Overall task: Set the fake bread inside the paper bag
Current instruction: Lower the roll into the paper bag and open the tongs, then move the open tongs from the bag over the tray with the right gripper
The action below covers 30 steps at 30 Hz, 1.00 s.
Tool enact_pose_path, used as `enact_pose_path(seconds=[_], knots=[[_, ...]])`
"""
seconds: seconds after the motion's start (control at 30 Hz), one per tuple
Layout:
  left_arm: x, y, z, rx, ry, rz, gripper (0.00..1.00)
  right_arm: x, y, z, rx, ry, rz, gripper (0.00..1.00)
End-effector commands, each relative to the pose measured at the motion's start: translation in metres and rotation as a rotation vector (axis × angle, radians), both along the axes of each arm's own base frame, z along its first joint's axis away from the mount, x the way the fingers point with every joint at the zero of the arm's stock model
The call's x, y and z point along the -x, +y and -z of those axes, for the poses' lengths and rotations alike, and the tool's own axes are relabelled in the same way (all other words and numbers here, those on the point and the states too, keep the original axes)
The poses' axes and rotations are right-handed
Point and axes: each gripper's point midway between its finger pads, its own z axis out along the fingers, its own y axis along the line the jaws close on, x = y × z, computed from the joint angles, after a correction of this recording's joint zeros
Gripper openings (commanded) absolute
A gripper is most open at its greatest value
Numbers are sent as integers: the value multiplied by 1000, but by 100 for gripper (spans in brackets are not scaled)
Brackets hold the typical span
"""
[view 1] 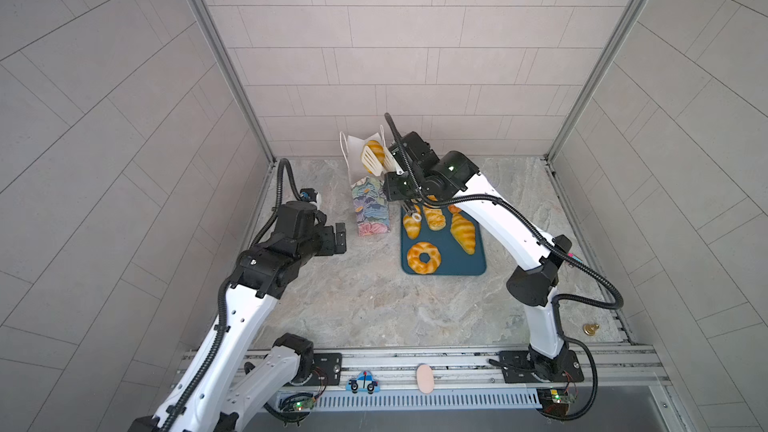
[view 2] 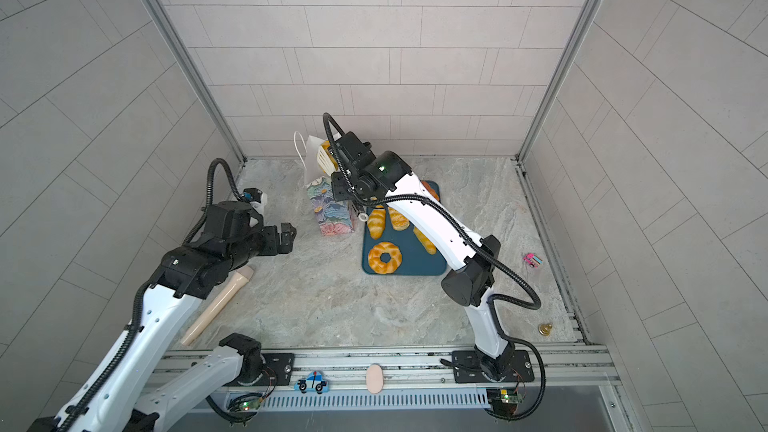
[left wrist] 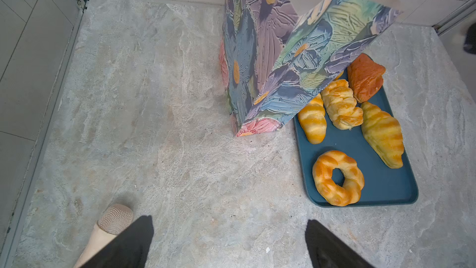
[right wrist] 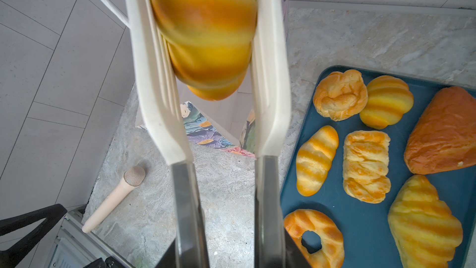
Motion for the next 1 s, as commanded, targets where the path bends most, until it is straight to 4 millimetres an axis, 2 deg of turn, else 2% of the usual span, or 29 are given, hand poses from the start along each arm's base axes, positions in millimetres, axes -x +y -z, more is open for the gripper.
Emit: enact_pose_path(seconds=[0.0,0.6,0.97], knots=[[2,2,3,0,5,-4,100,-6,-3,-13,-4,-44,19,46],[2,2,2,2,4,-8,100,-5,-3,-20,-23,-55,15,56],[2,2,1,7,0,-5,100,-1,0,-29,-38,-68,3,57]])
